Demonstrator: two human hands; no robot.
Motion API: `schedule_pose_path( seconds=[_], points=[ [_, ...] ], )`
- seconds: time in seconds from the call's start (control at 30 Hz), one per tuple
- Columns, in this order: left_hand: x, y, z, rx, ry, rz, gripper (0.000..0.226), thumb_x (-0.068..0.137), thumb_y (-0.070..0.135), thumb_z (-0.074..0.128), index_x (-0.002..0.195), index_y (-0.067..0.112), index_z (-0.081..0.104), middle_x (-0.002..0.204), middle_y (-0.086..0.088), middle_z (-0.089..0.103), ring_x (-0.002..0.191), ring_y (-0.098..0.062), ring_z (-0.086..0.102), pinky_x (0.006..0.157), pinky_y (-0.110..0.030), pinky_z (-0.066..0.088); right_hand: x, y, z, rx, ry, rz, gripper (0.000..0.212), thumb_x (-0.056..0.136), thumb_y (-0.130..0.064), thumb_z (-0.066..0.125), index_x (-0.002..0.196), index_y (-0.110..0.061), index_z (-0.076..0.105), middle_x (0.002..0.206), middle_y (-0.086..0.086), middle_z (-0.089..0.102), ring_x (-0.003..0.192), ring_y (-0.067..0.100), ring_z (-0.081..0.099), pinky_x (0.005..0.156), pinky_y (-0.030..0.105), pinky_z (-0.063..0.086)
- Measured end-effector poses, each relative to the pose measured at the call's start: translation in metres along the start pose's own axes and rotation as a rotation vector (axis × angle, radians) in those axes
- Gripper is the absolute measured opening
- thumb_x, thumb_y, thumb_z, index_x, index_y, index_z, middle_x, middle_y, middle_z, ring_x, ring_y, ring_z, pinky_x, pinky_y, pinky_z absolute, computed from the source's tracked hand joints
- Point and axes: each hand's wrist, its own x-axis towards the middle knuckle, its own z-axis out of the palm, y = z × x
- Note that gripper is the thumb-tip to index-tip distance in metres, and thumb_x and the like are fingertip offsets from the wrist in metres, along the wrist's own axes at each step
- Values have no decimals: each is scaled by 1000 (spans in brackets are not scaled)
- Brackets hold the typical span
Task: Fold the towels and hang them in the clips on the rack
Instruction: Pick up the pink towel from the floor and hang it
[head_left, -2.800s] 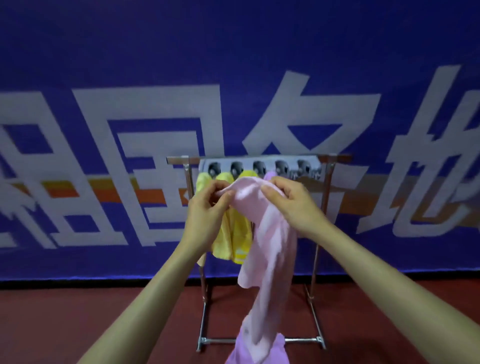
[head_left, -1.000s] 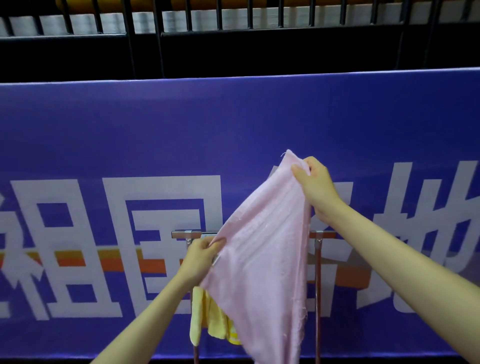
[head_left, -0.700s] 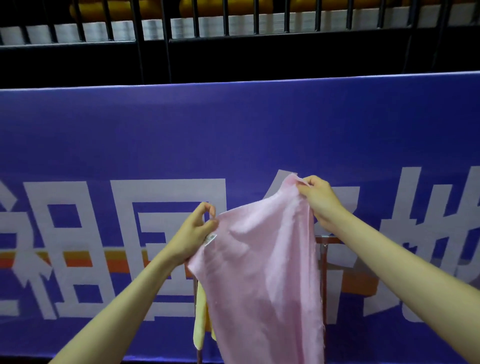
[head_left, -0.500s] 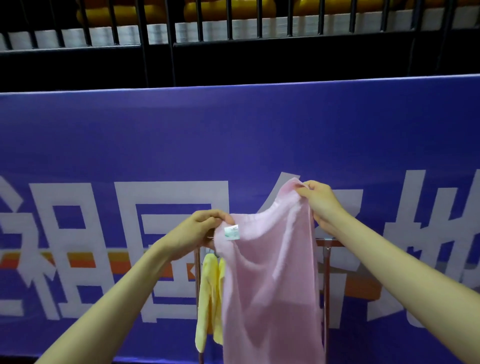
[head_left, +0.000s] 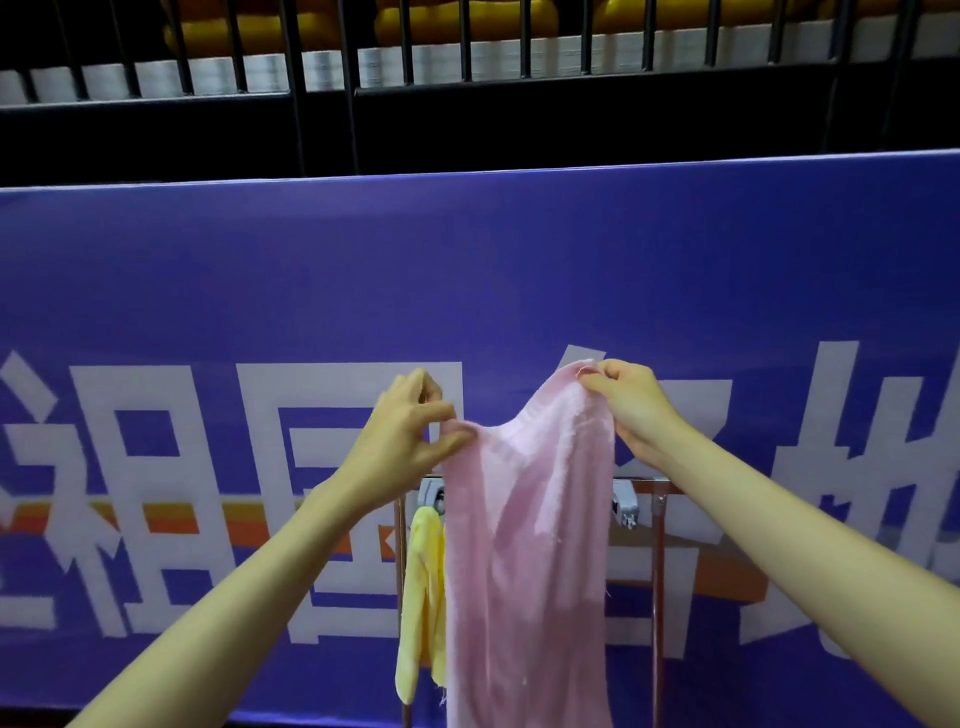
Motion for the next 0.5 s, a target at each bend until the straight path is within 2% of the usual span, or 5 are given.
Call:
schedule_pose_path(
  seconds=[0.1, 0.17, 0.27, 0.37, 0.5],
  points=[
    [2, 9, -7, -280, 17, 24, 19, 89, 39, 57, 77, 24, 60, 99, 6, 53, 97, -14, 51, 82, -21, 45, 0, -1, 0, 20, -9, 9, 13, 88, -11, 60, 93, -3, 68, 101, 18, 67, 97, 31, 63, 90, 46, 51],
    [3, 18, -13, -489, -14, -29, 17, 92, 29, 59, 80, 17, 61, 88, 1, 60, 85, -11, 58, 73, -22, 49, -2, -3, 0, 77, -28, 19, 13, 87, -3, 59, 96, -5, 69, 106, 18, 67, 103, 31, 63, 98, 50, 49],
    [5, 27, -16, -620, 43, -125, 26, 91, 26, 55, 73, 8, 55, 68, 1, 51, 64, -7, 48, 58, -16, 40, -5, -2, 1, 113, -53, 5, 14, 87, -4, 61, 97, -4, 71, 109, 20, 68, 100, 25, 63, 100, 50, 47],
    [8, 34, -14, -617, 92, -172, 22, 90, 24, 57, 69, 20, 58, 65, 2, 51, 61, -6, 44, 55, -16, 36, -12, -4, 3, 154, -82, 17, 14, 87, -16, 67, 96, -9, 75, 107, 12, 72, 108, 26, 65, 100, 48, 48],
    [10, 42, -6, -573, 92, -187, 20, 89, 12, 63, 75, 24, 68, 71, 2, 65, 65, -6, 56, 61, -18, 43, -21, -8, 10, 212, -115, 26, 12, 89, -17, 64, 86, -12, 75, 95, 9, 74, 95, 26, 69, 88, 41, 55]
  ],
)
